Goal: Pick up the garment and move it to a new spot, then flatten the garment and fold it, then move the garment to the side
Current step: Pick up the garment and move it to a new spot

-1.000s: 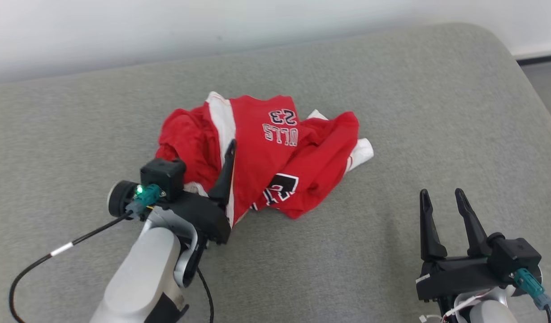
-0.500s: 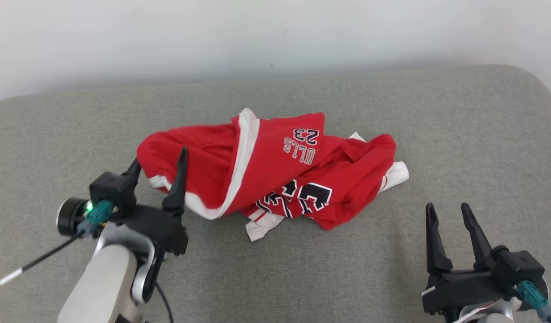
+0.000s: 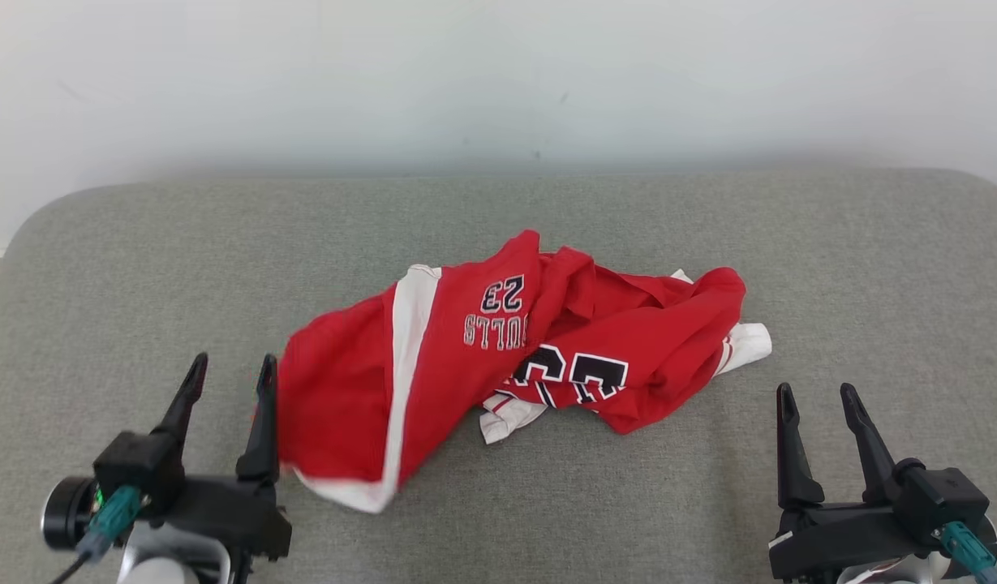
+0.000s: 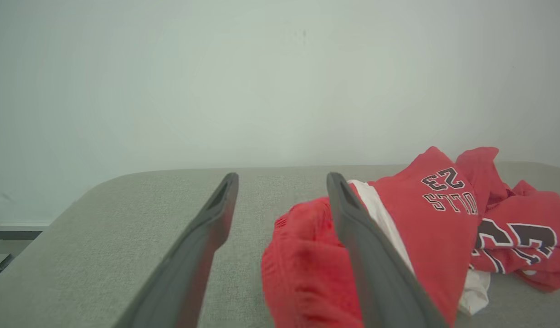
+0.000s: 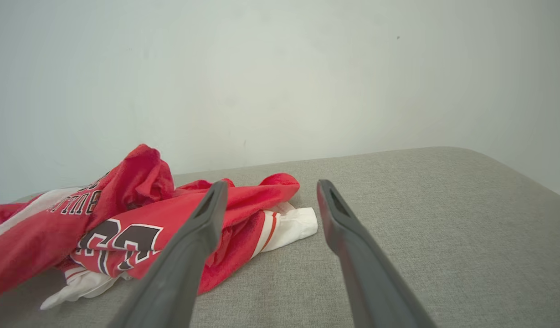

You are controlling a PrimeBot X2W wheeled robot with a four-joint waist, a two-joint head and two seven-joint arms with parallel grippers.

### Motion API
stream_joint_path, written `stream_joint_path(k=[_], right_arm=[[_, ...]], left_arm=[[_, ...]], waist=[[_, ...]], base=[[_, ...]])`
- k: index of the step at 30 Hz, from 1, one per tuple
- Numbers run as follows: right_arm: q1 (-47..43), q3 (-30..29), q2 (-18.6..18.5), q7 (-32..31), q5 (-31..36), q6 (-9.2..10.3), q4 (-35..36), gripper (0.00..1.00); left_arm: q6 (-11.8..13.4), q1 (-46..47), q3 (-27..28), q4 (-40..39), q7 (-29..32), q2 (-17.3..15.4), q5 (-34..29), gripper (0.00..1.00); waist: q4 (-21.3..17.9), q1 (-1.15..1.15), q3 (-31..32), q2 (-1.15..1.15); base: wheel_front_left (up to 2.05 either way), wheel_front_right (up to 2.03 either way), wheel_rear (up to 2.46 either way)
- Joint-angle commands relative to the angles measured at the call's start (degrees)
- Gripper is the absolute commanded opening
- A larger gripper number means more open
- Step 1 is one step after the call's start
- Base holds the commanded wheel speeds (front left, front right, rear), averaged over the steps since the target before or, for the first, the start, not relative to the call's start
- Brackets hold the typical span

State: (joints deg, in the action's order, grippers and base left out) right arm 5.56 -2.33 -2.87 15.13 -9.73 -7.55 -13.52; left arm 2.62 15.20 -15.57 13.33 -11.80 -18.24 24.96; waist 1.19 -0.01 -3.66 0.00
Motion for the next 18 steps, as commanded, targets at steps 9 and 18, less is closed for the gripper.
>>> stream_joint_path(k=[9,18], right_arm=[[-1.5,-0.2,0.0,0.0,0.5,0.12,0.9,1.00],[-2.3,0.1,0.0,0.0,1.4,0.12,2.7,1.00]], left_arm=[[3.0,-9.1,3.6,-5.6,-3.1,-0.1,-0.4,1.00],[3.1,-16.8,11.5,-15.6,-3.4,2.4,-5.3,1.00]], waist=[[0.9,0.01,0.8,0.00],[1.5,0.01,2.4,0.00]], base=[[0.00,0.00,0.00],[0.00,0.00,0.00]])
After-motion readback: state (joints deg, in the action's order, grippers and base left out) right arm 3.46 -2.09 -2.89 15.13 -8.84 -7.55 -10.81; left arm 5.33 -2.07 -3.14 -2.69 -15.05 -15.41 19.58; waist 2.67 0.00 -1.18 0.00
